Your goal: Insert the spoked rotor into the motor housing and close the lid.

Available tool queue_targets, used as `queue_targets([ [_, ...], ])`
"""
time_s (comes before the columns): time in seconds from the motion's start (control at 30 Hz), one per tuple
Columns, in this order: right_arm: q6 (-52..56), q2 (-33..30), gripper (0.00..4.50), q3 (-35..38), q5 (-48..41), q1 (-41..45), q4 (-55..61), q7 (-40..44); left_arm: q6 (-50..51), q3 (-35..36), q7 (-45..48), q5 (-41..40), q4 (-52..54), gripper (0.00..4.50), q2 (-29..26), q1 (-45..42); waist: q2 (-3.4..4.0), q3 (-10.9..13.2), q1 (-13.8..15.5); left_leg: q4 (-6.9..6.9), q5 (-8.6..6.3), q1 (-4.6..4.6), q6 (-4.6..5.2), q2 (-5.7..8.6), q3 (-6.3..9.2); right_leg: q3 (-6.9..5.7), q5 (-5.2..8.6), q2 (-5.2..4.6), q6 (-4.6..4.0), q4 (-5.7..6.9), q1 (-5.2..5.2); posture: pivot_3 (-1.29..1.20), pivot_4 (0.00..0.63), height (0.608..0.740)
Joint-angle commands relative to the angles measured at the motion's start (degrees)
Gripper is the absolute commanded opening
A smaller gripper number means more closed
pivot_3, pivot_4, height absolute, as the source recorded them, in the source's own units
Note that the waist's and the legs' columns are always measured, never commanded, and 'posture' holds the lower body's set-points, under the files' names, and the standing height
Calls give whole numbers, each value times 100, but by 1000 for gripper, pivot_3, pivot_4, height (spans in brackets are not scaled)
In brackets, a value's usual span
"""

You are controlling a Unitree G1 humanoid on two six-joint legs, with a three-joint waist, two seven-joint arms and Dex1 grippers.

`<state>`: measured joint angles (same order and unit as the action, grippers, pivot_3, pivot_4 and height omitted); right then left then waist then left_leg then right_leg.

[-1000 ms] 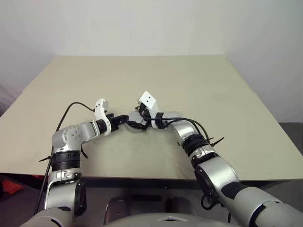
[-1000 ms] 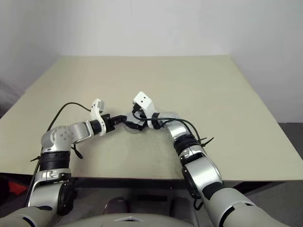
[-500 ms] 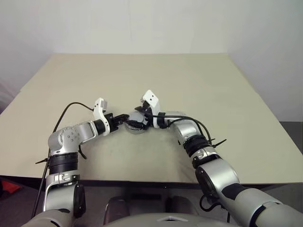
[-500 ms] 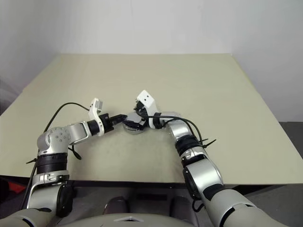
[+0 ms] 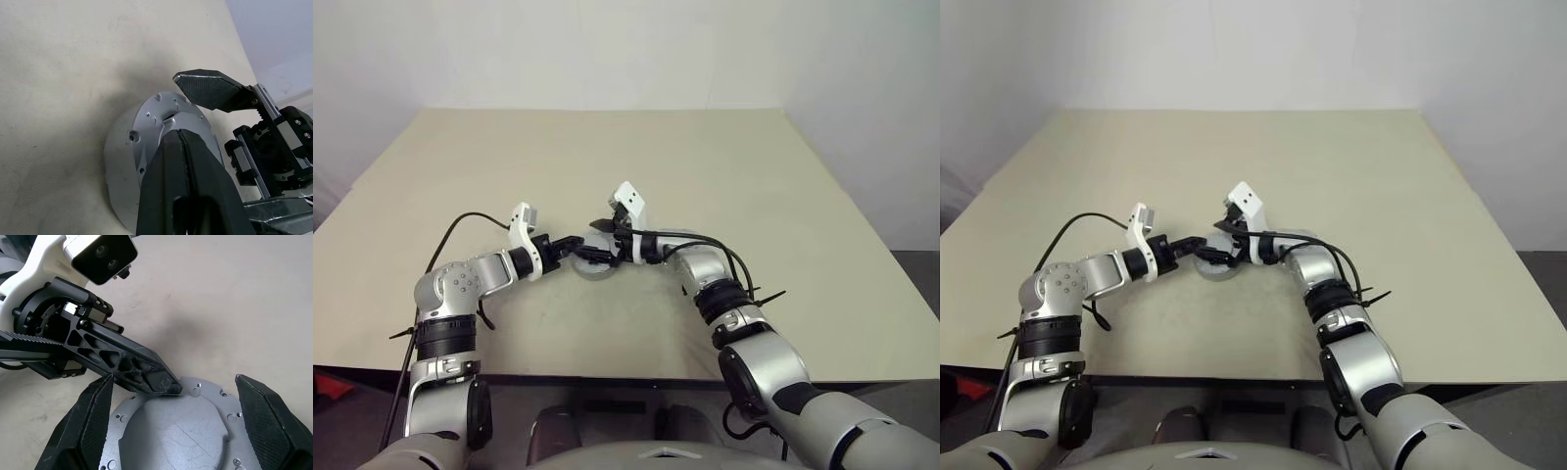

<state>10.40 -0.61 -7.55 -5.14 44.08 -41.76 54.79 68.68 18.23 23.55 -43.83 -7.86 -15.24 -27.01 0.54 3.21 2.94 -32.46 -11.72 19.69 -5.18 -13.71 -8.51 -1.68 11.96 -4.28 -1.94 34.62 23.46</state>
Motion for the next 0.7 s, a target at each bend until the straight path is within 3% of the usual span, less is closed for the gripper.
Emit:
queue_targets([
  [0.03,-315,152,4471,130,-280,201,460,-34,260,-258,13,31,-138,0,49,64,0,0,0,0,0,0,0,0,0,0,0,0,0,0,0,0,0,740],
  [0.7,301,247,4471,1075,-979,869,118,-1003,317,-288,116,-5,-187,0,79,-29,-4,3,2,-15,1,1,-1,-1,1,0,0,0,-1,10,0,0,0,740],
])
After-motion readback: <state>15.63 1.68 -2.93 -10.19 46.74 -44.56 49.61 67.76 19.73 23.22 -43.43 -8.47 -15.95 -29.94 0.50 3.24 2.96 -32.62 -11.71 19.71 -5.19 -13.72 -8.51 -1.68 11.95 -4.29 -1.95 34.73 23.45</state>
